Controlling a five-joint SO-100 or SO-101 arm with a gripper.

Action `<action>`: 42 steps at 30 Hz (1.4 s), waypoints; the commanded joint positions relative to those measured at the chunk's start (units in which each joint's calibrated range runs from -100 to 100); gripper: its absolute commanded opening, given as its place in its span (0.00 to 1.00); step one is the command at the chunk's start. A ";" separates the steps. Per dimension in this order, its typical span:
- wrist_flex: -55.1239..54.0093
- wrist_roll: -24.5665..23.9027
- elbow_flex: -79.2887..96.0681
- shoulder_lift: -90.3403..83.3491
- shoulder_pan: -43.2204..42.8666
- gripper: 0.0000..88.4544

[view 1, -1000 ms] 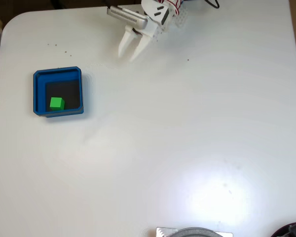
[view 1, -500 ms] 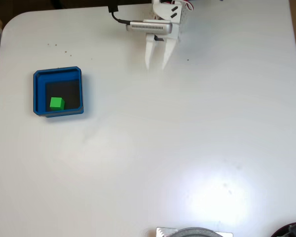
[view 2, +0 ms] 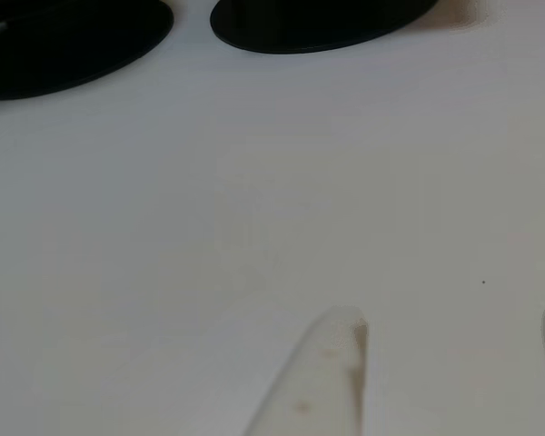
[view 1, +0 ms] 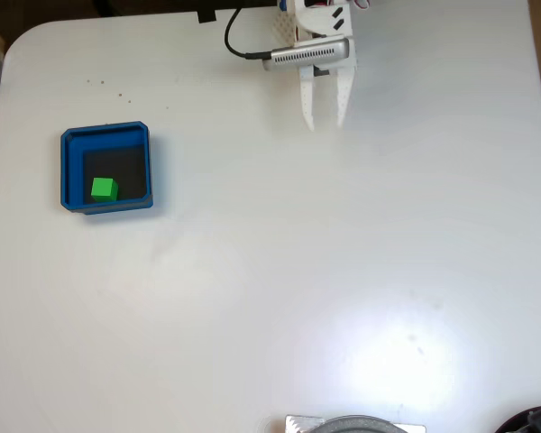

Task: Pick up green cube and drop it in the blue box

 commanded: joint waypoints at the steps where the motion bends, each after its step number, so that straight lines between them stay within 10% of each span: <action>1: -1.47 0.20 0.45 -1.09 -0.58 0.15; 42: -1.39 -0.05 0.36 -0.75 -2.56 0.03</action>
